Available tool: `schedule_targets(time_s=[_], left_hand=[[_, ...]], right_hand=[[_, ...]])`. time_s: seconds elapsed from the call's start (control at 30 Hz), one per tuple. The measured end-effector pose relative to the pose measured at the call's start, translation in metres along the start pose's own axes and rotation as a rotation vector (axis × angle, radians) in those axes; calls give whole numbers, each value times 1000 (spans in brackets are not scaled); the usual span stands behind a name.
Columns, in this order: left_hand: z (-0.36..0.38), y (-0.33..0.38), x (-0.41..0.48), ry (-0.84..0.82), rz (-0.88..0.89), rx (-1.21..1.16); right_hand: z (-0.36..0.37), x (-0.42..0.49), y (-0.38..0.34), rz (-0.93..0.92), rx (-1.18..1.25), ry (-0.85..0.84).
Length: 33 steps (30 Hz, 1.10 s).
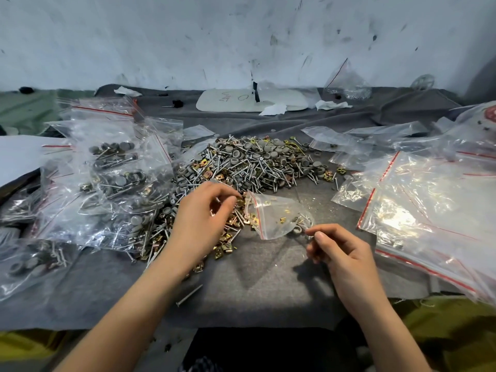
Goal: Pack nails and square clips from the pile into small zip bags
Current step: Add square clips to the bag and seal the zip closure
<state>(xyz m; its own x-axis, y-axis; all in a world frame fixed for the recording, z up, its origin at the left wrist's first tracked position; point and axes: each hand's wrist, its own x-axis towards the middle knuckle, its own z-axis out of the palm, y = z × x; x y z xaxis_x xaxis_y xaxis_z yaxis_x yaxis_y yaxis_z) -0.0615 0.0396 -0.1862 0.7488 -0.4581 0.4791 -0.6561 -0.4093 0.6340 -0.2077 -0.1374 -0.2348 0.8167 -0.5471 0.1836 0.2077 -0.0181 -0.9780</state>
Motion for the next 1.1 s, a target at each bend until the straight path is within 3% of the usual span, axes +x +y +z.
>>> schedule_targets(time_s=[0.17, 0.43, 0.57, 0.7, 0.93, 1.1], left_hand=[[4, 19, 0, -171, -41, -94], [10, 19, 4, -192, -45, -97], [12, 13, 0, -86, -63, -121], [11, -2, 3, -41, -64, 119], [29, -7, 19, -445, 102, 607], [33, -10, 21, -400, 208, 703]], right_hand=[[1, -1, -1, 5, 14, 1], [1, -2, -5, 0, 5, -2], [1, -2, -4, -1, 0, -3], [1, -2, -3, 0, 10, 2], [1, -2, -1, 2, 2, 11], [1, -2, 0, 6, -9, 8]])
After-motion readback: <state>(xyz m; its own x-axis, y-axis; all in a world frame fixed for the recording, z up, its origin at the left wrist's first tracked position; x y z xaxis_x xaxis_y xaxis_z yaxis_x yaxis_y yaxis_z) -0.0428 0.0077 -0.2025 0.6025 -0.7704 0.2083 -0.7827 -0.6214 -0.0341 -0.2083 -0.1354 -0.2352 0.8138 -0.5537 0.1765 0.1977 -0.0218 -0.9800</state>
